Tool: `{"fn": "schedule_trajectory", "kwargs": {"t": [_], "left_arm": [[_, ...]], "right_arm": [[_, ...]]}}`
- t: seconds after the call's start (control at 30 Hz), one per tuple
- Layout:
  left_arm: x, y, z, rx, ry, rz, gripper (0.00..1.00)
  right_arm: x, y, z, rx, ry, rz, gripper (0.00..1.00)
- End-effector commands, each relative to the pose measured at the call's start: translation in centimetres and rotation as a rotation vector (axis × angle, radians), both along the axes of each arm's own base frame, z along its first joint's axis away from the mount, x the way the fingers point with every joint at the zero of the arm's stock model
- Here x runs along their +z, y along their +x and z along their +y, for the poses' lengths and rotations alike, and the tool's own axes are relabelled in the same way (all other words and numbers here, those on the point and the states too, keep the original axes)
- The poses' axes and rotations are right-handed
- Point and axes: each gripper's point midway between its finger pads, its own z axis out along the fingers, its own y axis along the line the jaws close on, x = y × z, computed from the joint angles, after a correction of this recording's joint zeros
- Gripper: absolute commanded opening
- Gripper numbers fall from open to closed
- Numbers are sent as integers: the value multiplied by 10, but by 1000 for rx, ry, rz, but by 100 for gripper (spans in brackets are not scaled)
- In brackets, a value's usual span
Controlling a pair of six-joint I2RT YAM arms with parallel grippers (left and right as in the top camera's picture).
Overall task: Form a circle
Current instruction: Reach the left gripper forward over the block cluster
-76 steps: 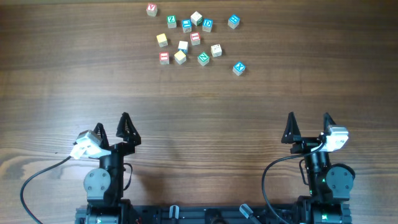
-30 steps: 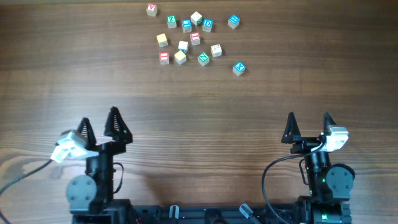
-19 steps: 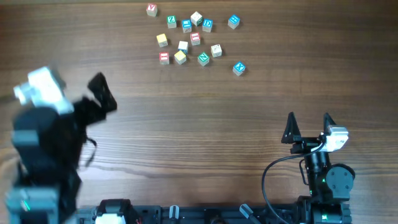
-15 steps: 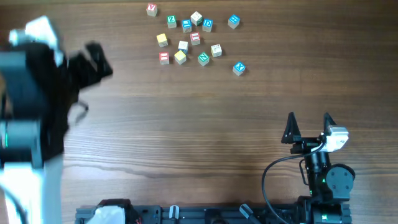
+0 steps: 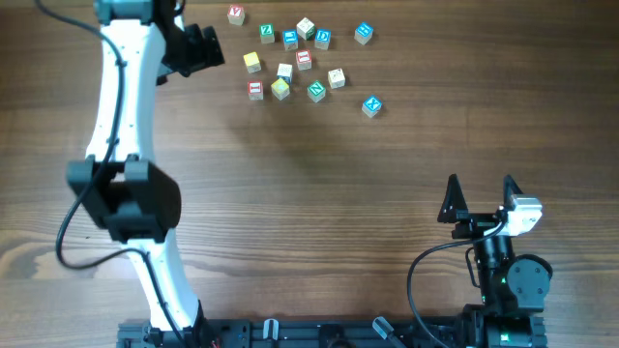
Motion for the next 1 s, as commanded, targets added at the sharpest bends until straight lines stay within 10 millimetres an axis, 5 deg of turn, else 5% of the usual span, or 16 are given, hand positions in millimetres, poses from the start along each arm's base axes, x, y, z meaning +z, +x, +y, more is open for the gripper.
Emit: {"fn": "schedule_trajectory", "kwargs": {"t": [0.0, 0.03, 0.07, 0.1, 0.13, 0.53, 0.73, 0.9, 0.93, 0.97], "left_arm": [[-19, 9, -26, -58, -116, 24, 100], [-26, 10, -29, -58, -126, 37, 74], [-33, 9, -31, -46, -130, 58, 29], [-39, 7, -33, -33, -134, 80, 9], [-48, 3, -36, -23, -136, 109, 4], [-153, -50, -101, -133, -109, 305, 9], [-173, -49, -146, -230, -112, 234, 21], [-170, -26, -174, -287, -91, 101, 48], [-169, -22, -174, -284, -73, 81, 64], [-169, -18, -172, -258, -54, 64, 68]], "right_arm": [[2, -1, 2, 11, -10, -10, 100], [2, -1, 2, 11, -10, -10, 100], [2, -1, 2, 11, -10, -10, 100], [2, -1, 1, 11, -10, -10, 100], [2, -1, 1, 11, -10, -10, 100], [2, -1, 2, 11, -11, -10, 100], [2, -1, 1, 11, -10, -10, 100], [2, -1, 2, 11, -10, -10, 100], [2, -1, 1, 11, -10, -10, 100], [2, -1, 1, 11, -10, -10, 100]]}}
